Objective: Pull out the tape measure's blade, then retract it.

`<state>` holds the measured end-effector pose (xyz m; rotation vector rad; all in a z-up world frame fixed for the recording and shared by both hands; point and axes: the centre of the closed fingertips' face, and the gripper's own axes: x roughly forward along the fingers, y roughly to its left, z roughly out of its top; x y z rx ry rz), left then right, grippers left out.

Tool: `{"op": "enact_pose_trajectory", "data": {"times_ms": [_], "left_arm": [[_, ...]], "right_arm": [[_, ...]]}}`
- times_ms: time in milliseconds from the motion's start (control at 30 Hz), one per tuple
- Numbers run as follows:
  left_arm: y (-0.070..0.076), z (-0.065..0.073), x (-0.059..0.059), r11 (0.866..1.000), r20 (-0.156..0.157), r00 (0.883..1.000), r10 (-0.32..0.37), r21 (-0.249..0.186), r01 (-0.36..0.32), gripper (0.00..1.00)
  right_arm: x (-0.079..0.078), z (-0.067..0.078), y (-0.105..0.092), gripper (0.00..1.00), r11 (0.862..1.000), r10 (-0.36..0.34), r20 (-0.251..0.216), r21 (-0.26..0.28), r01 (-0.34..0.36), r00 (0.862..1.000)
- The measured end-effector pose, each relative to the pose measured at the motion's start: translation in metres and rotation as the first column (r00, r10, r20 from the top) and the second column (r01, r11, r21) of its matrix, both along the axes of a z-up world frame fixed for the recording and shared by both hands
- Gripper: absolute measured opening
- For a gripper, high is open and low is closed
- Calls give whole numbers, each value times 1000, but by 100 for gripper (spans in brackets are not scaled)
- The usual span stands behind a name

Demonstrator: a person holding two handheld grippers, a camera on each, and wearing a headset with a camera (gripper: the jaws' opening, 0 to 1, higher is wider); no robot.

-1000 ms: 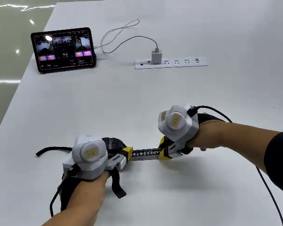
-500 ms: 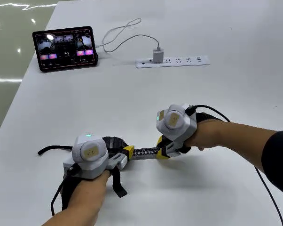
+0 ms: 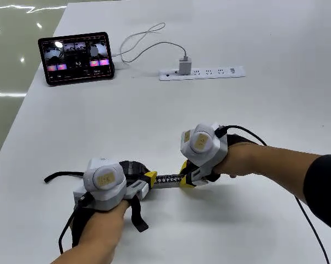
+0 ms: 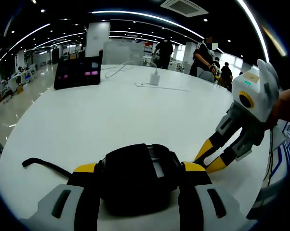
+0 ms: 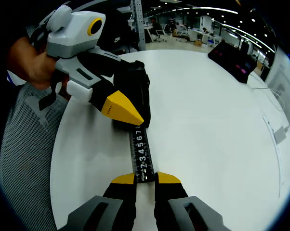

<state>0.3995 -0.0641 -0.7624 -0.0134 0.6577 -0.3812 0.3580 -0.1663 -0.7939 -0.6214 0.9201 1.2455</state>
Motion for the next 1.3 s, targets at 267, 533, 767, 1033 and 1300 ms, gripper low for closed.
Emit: {"op": "enact_pose_trajectory", "data": {"times_ms": [267, 533, 767, 1033, 1300], "left_arm": [[0, 0, 0, 1000, -1, 1000, -2, -2, 2, 62], [1, -1, -1, 1000, -5, 1000, 0, -2, 0, 62], [0, -1, -1, 1000, -7, 1000, 2, -3, -2, 62], [0, -1, -1, 1000, -8, 1000, 4, -5, -4, 62], [1, 0, -2, 1000, -10, 1000, 3, -6, -3, 62]], "right_arm": [[0, 0, 9, 9, 1000, 6, 9, 18, -6, 1000], [2, -1, 16, 9, 1000, 7, 22, 28, -8, 1000], [2, -1, 21, 10, 999, 0, 16, 40, -1, 1000], [3, -1, 27, 10, 999, 2, 19, 49, -3, 1000], [4, -1, 33, 10, 998, -4, 16, 59, 3, 1000]]}}
